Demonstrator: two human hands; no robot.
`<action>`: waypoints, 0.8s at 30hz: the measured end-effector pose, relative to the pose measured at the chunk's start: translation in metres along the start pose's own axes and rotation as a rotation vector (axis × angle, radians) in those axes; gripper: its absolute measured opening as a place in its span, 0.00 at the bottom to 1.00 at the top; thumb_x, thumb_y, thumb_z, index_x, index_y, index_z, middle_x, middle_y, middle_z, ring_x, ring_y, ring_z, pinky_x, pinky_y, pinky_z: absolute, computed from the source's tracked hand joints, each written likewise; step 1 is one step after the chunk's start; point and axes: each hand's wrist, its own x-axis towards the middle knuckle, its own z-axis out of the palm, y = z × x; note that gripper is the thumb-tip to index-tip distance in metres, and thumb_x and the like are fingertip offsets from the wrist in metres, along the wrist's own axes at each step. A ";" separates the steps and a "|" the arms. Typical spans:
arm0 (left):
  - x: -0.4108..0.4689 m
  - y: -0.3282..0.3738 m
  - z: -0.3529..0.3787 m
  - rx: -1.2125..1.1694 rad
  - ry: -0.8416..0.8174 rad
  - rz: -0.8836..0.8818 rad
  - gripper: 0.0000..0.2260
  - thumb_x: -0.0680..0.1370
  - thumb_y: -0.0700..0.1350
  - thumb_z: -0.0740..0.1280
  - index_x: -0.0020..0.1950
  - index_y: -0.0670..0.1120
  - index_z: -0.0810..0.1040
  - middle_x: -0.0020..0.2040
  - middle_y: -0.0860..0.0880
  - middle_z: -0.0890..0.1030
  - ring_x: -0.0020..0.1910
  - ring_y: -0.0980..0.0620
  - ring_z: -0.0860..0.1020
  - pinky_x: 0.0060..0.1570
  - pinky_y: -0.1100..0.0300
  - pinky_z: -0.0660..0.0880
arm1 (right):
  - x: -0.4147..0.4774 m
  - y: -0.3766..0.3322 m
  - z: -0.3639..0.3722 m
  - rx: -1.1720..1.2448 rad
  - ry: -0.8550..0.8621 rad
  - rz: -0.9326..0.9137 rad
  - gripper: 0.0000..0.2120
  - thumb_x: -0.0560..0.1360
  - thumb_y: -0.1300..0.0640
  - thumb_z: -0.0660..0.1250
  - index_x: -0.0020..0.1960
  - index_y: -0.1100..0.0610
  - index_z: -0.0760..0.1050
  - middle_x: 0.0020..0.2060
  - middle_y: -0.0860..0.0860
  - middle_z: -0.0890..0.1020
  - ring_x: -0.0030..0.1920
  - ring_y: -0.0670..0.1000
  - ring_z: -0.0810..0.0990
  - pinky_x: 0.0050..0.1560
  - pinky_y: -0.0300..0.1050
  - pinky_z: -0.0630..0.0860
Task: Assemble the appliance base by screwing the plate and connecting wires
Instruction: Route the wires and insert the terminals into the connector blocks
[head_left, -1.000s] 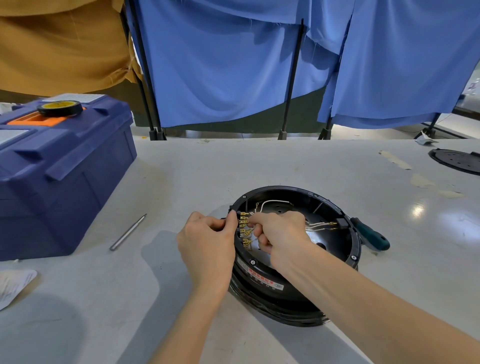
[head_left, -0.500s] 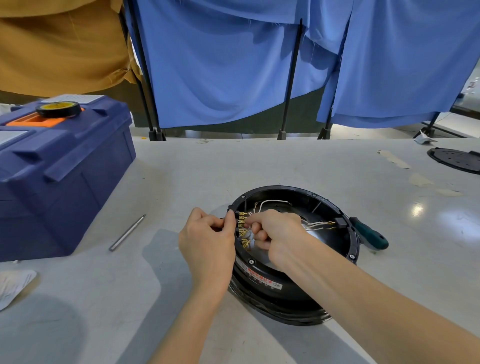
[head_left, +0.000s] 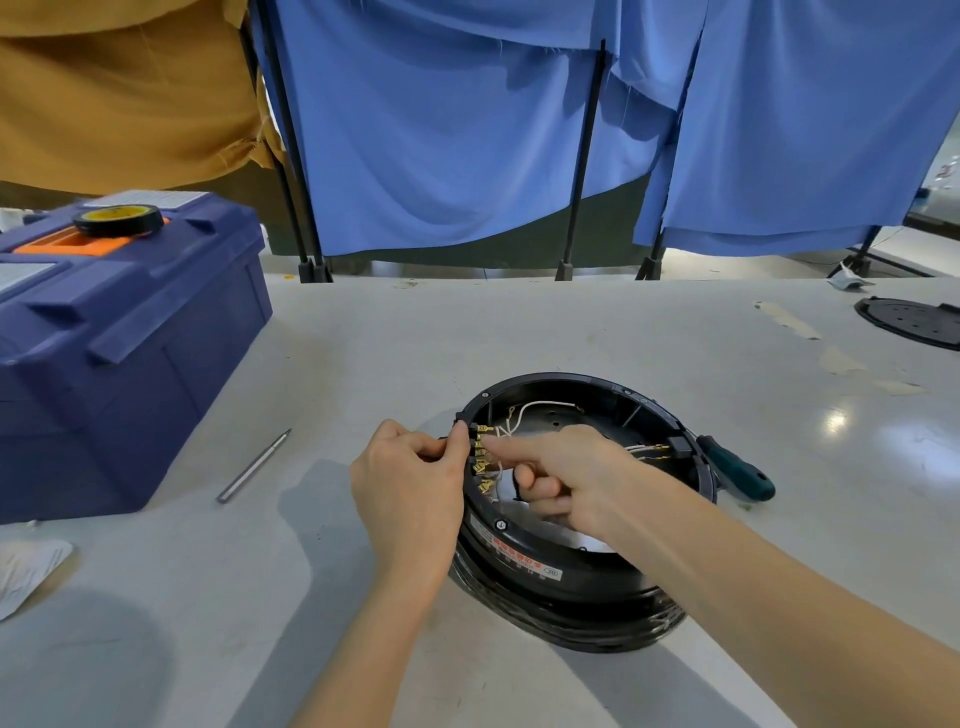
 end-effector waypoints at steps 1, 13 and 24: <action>0.001 0.000 -0.001 0.011 -0.009 0.000 0.11 0.73 0.50 0.74 0.34 0.45 0.85 0.33 0.49 0.74 0.32 0.56 0.71 0.35 0.71 0.62 | -0.002 0.000 -0.002 -0.028 -0.009 -0.003 0.07 0.73 0.65 0.73 0.41 0.65 0.76 0.19 0.51 0.70 0.15 0.43 0.61 0.14 0.33 0.55; 0.005 0.005 -0.018 0.107 -0.174 -0.103 0.15 0.66 0.59 0.76 0.32 0.48 0.84 0.30 0.52 0.79 0.46 0.43 0.77 0.37 0.58 0.67 | -0.003 0.001 -0.004 -0.170 -0.019 -0.072 0.09 0.71 0.66 0.74 0.38 0.64 0.74 0.20 0.52 0.71 0.17 0.45 0.61 0.18 0.34 0.54; 0.001 0.012 -0.020 0.230 -0.127 -0.098 0.16 0.68 0.59 0.75 0.32 0.47 0.83 0.34 0.50 0.80 0.36 0.53 0.67 0.33 0.58 0.65 | -0.001 0.013 0.007 0.076 0.190 -0.108 0.11 0.74 0.68 0.70 0.35 0.65 0.73 0.18 0.52 0.70 0.16 0.45 0.62 0.17 0.32 0.58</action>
